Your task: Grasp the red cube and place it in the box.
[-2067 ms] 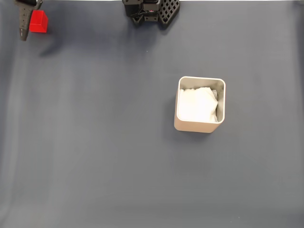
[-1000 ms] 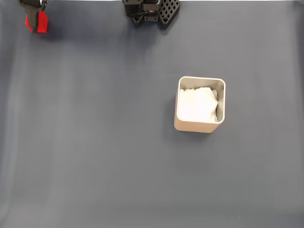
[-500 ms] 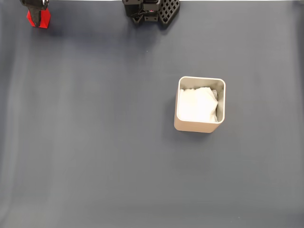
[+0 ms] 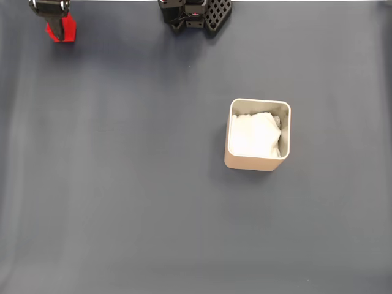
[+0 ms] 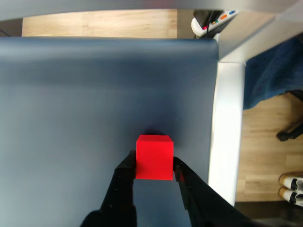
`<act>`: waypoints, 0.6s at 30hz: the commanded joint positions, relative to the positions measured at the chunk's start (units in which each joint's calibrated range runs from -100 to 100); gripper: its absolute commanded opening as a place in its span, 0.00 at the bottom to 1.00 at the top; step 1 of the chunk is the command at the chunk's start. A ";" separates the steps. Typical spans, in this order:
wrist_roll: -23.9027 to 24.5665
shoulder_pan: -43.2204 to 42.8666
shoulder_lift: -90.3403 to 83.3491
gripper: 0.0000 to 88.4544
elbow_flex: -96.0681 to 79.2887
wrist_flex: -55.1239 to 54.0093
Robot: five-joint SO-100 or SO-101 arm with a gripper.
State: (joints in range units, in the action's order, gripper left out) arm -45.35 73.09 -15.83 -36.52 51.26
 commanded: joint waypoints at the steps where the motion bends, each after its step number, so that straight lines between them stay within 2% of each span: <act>1: -1.42 -2.20 -5.33 0.00 3.61 2.29; 8: -4.15 -8.80 -11.13 0.00 4.98 5.90; 18: -4.98 -23.22 -16.67 0.00 9.63 10.83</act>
State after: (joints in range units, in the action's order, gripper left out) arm -49.84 53.40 -29.29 -30.42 61.33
